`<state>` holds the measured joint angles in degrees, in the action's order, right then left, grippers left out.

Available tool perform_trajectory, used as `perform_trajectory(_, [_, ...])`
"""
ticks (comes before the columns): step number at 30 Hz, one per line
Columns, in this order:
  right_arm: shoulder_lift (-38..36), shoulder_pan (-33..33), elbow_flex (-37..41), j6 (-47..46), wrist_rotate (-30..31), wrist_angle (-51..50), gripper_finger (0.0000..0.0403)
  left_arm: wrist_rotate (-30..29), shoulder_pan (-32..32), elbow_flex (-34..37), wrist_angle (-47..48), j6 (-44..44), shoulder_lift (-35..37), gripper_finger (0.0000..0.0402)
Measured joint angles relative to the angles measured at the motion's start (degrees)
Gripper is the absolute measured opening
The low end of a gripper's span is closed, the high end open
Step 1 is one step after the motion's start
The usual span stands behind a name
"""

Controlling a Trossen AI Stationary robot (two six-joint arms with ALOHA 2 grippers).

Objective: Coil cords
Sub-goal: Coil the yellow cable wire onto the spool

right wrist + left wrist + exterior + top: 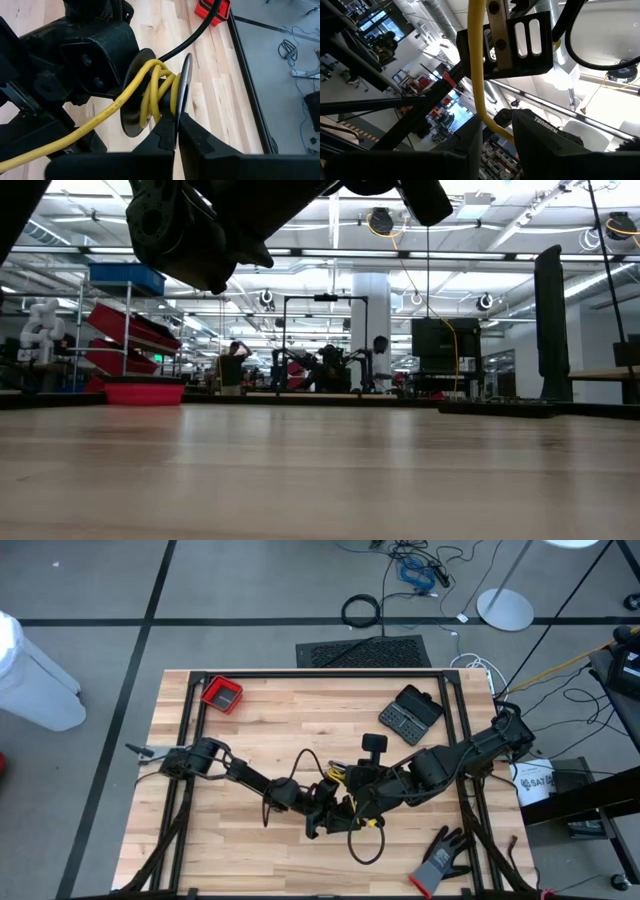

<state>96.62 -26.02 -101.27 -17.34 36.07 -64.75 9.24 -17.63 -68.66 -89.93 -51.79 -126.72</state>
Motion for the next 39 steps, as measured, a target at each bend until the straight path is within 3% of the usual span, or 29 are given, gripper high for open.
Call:
perform_trajectory(10, [0.0,0.0,0.0,0.0,-0.03,-0.09,0.0,0.0,0.0,0.04,0.0,1.34,0.0,0.0107])
perform_trajectory(19, [0.0,-0.02,0.0,0.0,-0.07,-0.15,0.0,0.74,0.0,0.07,0.0,4.37,0.0,0.0012])
perform_trajectory(39, [-0.09,-0.59,0.0,0.0,1.39,-1.07,0.0,4.9,4.09,0.09,2.42,6.21,0.0,0.0006])
